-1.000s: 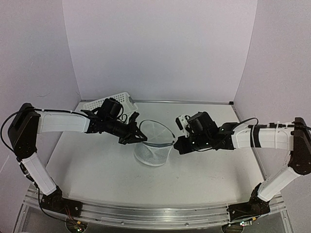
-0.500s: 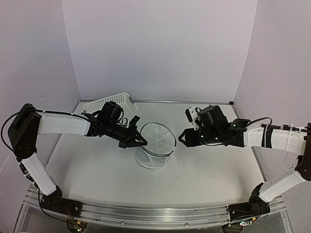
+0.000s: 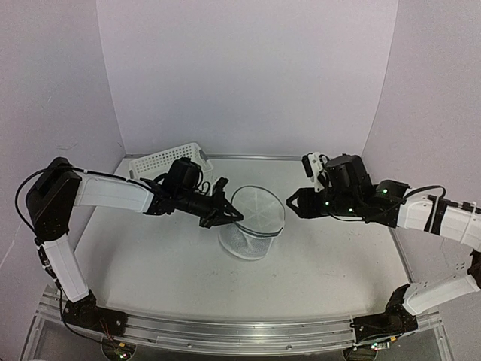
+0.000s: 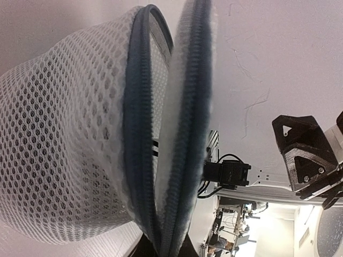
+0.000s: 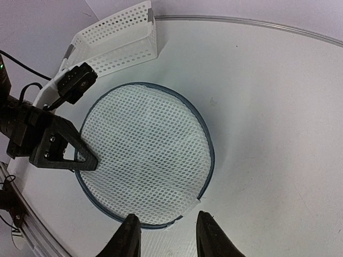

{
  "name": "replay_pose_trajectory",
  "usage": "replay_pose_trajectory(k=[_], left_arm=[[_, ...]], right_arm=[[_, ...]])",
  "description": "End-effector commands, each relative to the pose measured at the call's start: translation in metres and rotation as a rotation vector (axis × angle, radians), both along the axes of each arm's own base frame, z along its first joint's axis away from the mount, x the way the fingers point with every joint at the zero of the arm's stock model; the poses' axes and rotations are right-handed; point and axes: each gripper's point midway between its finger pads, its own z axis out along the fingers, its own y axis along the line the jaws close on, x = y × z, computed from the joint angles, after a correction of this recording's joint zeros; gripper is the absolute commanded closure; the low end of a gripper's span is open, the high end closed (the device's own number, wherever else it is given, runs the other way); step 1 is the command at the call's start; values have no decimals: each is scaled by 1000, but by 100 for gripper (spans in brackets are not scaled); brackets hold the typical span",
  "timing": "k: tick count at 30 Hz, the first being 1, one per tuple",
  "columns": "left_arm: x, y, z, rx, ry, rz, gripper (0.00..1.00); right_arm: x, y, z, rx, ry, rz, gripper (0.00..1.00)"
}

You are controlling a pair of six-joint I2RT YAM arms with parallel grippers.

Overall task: Unzip the laundry bag and remove the bra
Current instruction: Adjust the laundry bag at the center of the board.

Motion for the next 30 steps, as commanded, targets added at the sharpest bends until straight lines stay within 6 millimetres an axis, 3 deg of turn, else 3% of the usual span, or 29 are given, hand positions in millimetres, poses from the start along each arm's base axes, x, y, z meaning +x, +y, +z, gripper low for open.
replay_pose_trajectory(k=[1,7,12,17,26,30], left_arm=[[20,-27,55,-146,-100,18,100],[33,-44,73,-217,-110,49,100],[39,-46,78,-267,-109,92,100],[34,-44,56,-261,-60,89,100],[24,-33,12,-186,-9,106,100],[20,-28,4,-169,-10,109,92]], right_arm=[[4,-4,43,66,-76,-37,65],[2,-9,53,82,-89,-54,65],[2,-11,55,84,-93,-65,65],[1,-10,48,81,-71,-60,64],[5,-1,41,71,-47,-43,52],[6,3,38,69,-34,-38,49]])
